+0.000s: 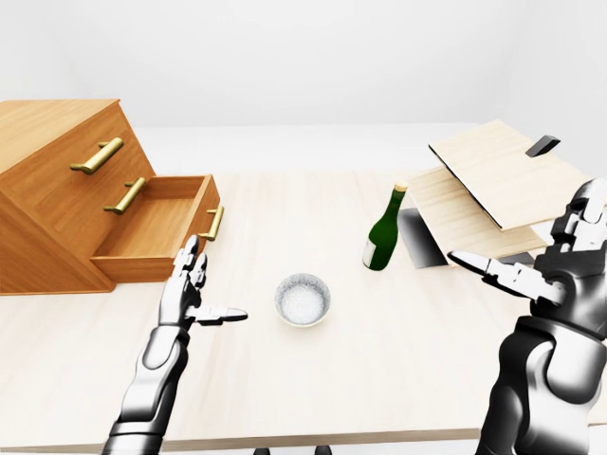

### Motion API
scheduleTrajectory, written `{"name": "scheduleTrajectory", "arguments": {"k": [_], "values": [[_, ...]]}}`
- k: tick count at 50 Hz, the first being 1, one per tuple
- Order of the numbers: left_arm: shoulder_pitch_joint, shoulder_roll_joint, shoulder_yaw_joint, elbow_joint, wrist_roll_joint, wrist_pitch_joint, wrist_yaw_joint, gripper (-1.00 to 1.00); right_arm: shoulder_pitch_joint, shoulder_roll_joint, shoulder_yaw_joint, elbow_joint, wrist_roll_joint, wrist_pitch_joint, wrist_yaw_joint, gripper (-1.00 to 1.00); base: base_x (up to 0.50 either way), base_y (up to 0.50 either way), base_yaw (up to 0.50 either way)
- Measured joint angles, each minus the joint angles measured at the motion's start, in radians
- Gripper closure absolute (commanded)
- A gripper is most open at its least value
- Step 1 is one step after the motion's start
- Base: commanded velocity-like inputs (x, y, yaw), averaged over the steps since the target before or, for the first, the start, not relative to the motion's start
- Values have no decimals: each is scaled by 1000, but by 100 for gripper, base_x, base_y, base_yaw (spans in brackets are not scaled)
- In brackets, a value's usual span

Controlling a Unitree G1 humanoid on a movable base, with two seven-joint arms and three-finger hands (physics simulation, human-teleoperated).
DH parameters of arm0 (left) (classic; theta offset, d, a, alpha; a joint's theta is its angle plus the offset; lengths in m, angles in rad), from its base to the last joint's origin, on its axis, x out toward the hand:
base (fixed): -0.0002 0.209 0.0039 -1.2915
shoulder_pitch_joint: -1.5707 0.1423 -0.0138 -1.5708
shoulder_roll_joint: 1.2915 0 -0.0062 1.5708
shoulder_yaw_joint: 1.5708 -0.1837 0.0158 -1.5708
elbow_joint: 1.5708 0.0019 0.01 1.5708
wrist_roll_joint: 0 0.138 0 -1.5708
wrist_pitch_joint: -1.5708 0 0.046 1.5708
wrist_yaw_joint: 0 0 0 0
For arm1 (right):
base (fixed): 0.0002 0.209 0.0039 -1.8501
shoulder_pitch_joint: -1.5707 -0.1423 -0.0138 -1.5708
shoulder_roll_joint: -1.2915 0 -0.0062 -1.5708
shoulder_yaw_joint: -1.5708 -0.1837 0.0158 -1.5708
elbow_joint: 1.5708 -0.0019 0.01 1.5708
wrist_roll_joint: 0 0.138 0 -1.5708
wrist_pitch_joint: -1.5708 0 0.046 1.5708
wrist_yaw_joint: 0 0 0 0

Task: Close the bottom drawer of the cabinet.

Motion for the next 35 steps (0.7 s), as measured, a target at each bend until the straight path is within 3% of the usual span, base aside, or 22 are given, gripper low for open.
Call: {"name": "scheduleTrajectory", "arguments": {"k": [8,14,25,29,35], "values": [[-83,15,17,76,2,14,13,-100,6,4,-2,-6,10,0,2,-100,0,0,0],[-176,33,31,186,3,10,30,-100,10,6,-2,-8,14,0,3,-100,0,0,0],[-324,59,41,325,14,32,55,-100,12,8,-2,-6,18,0,5,-100,0,0,0],[-371,71,45,388,21,21,57,-100,12,8,-1,-5,19,0,5,-100,0,0,0],[-437,93,56,517,24,-20,61,-100,11,8,2,-1,18,0,5,-100,0,0,0]]}}
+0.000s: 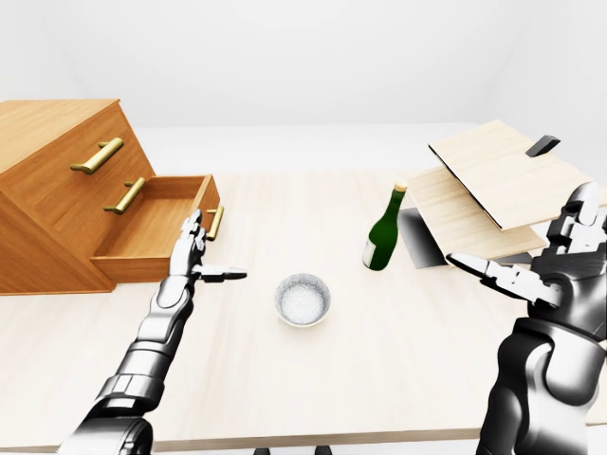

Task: Close the bottom drawer of the cabinet.

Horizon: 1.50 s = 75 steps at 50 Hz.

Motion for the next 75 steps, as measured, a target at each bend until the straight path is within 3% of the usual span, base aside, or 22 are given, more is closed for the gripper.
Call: {"name": "scheduleTrajectory", "arguments": {"k": [5,34,54,75], "values": [[-41,15,6,99,3,-27,7,-100,-1,0,3,3,-1,0,0,-100,0,0,0],[-262,62,15,568,39,-27,62,-100,-1,3,13,21,-5,0,5,-100,0,0,0],[-298,76,25,650,60,-27,75,-100,3,7,18,30,-8,0,8,-100,0,0,0],[-309,125,65,682,-5,-27,67,-100,1,7,23,38,-12,0,9,-100,0,0,0]]}}
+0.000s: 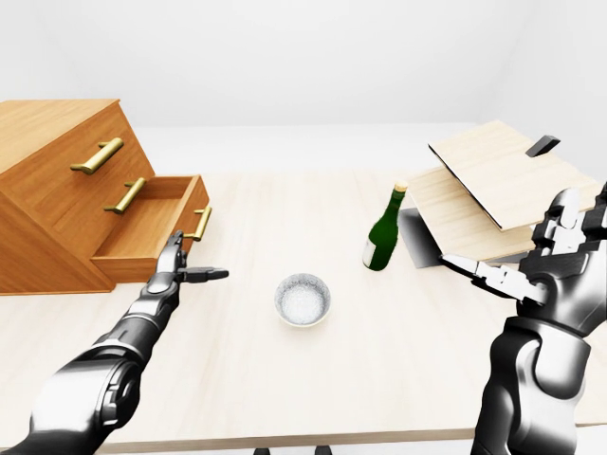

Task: Close the bottom drawer of the cabinet.

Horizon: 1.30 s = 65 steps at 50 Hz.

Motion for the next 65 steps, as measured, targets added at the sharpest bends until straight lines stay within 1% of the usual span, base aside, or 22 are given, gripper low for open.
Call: {"name": "scheduleTrajectory", "arguments": {"k": [16,43,48,57,62,65], "values": [[4,46,27,21,-26,0,29,-100,-2,-2,-2,-3,2,0,-2,-100,0,0,0],[24,87,60,37,-63,0,112,-100,1,-1,-2,4,2,0,-2,-100,0,0,0],[27,99,69,40,-89,0,150,-100,1,0,-2,5,2,0,-1,-100,0,0,0],[31,126,92,46,-145,0,246,-100,3,1,-3,3,2,0,-1,-100,0,0,0],[32,139,98,49,-165,0,328,-100,3,1,-4,3,3,0,-1,-100,0,0,0],[29,128,92,47,-170,0,379,-100,3,0,-4,2,3,0,-1,-100,0,0,0]]}}
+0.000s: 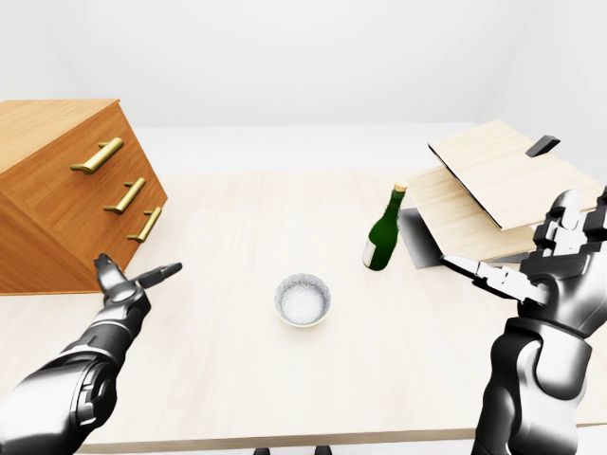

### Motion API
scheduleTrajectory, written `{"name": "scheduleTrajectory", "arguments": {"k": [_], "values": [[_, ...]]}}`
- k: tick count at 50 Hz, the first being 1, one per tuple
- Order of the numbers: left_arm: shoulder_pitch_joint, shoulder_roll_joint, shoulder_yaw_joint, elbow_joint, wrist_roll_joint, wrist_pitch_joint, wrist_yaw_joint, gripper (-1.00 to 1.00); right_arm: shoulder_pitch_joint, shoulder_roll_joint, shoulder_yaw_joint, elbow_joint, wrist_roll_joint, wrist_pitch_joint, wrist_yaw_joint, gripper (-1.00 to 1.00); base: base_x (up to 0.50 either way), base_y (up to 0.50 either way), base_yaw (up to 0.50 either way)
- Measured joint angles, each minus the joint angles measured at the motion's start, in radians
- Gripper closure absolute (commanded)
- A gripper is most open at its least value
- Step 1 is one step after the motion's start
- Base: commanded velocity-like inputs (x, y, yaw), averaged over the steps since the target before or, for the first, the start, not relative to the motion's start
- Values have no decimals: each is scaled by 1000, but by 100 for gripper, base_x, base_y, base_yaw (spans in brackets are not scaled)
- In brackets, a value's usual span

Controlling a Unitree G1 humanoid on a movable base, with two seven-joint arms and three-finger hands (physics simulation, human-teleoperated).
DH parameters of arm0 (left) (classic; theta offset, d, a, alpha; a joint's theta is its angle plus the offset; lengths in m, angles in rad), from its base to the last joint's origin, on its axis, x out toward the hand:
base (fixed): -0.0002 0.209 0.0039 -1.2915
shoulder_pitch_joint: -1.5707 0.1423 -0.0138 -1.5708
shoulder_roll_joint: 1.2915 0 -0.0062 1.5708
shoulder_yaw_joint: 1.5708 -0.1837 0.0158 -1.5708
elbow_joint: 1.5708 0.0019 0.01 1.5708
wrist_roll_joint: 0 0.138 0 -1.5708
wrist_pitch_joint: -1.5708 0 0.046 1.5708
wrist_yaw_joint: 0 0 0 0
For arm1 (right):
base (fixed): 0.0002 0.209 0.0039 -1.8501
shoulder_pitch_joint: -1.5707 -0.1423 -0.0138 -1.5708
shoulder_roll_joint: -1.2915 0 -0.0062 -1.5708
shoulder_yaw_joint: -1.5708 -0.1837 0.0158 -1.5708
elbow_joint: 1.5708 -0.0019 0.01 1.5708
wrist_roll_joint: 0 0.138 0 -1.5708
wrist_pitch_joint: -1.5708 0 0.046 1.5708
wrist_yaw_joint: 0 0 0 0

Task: Close the bottom drawer of the cabinet.

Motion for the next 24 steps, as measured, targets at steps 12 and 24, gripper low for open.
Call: {"name": "scheduleTrajectory", "arguments": {"k": [12,24], "values": [[-7,-21,2,-1,-9,0,39,-100,-3,-3,-2,-3,2,0,-2,-100,0,0,0],[-17,-18,16,-9,-54,0,-15,-100,-3,-2,1,-2,1,0,-2,-100,0,0,0]]}}
